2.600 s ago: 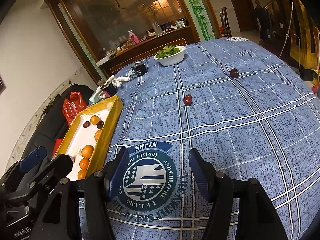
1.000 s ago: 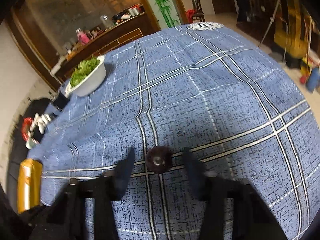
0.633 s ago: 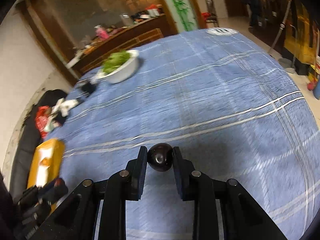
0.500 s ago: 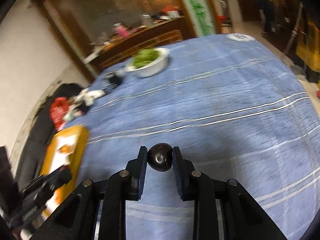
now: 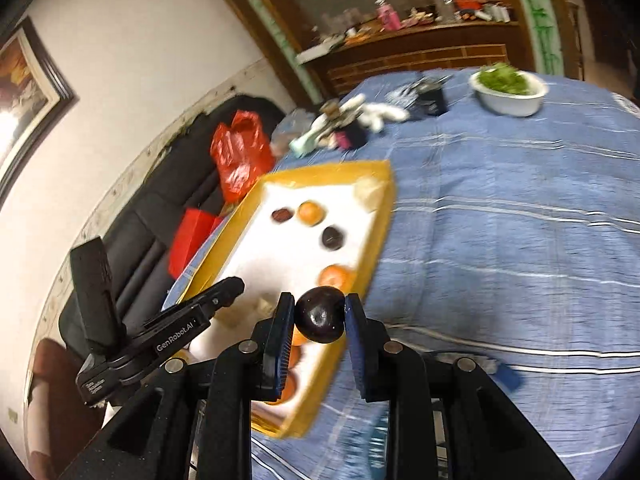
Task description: Organize fruits
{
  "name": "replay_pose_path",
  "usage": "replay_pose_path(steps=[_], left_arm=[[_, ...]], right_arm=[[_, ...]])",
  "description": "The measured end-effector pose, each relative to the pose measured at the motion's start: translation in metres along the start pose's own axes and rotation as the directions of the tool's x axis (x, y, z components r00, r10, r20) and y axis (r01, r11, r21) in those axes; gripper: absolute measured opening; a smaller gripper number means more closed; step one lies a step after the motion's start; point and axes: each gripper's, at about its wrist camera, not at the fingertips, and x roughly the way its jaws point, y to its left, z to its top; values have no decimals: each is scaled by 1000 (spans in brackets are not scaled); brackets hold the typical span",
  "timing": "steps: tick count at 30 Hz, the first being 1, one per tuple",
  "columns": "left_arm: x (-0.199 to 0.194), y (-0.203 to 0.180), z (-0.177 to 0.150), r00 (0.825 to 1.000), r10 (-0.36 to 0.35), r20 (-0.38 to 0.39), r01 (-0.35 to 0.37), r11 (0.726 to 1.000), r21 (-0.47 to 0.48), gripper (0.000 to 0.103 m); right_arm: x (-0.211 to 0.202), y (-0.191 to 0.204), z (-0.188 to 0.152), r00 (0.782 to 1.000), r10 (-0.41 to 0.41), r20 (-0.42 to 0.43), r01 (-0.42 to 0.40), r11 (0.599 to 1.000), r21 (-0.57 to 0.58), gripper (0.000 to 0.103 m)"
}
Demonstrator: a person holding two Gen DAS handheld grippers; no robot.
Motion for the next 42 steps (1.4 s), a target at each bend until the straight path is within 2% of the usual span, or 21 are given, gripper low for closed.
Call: replay_pose_path(steps=[3,5,8,11,14,17,20,24,27,29,30,31,32,33,36,38,42], left_arm=[[-6,12,1,1000,-14,13,15,1000,-23,35],[-13,14,1,999,-16,35,17,999,-28,57],[-29,17,0,997,-22,74,24,999,-30,69],[-39,17,1,996,-37,87,40,999,-31,71],[-50,8,0,993,-55,105,57,998,-15,74],[-58,-8,-2,990,-72,123,70,997,20,76],[-68,-23,-5,987,-69,148,62,997,49,76],[-90,-28,-6,978,-54,202,44,998,53,80],[-107,-37,-7,968,-25,250,9,998,67,83],[-118,-49,-11,955,21,297,-48,995,86,89],[-123,-57,-14,943,56,328,-92,991,94,91],[-127,-64,-17,930,90,356,-132,987,96,98],[-133,-77,-23,912,125,391,-179,978,105,103],[-135,-85,-27,906,125,404,-190,974,124,103],[-141,-118,-44,912,67,404,-170,960,224,103],[-143,-138,-57,915,51,401,-171,948,269,103],[-143,-162,-75,924,29,381,-159,936,313,103]], right_arm=[[24,11,-4,999,2,-36,-2,1000,-3,30],[40,16,-6,998,23,-63,-22,1000,8,31],[53,19,-8,996,46,-77,-44,999,30,31],[48,21,-9,997,59,-58,-57,998,32,32],[31,18,-10,998,59,-11,-58,998,38,47],[17,16,-14,998,53,18,-54,998,45,51],[14,13,-17,997,78,16,-78,995,59,64],[19,9,-22,990,141,-17,-138,985,99,64],[5,5,-27,989,147,18,-148,984,103,64],[-14,-4,-31,987,145,66,-152,981,121,65],[-24,-8,-34,987,131,92,-142,981,131,66],[-35,-14,-38,988,105,117,-121,983,139,67],[-48,-20,-44,987,66,144,-87,985,148,67],[-58,-25,-49,986,26,167,-52,987,155,67],[-93,-42,-68,959,-139,246,96,979,179,71],[-115,-51,-80,923,-249,294,192,959,207,72],[-139,-55,-93,869,-354,346,283,928,240,80]])
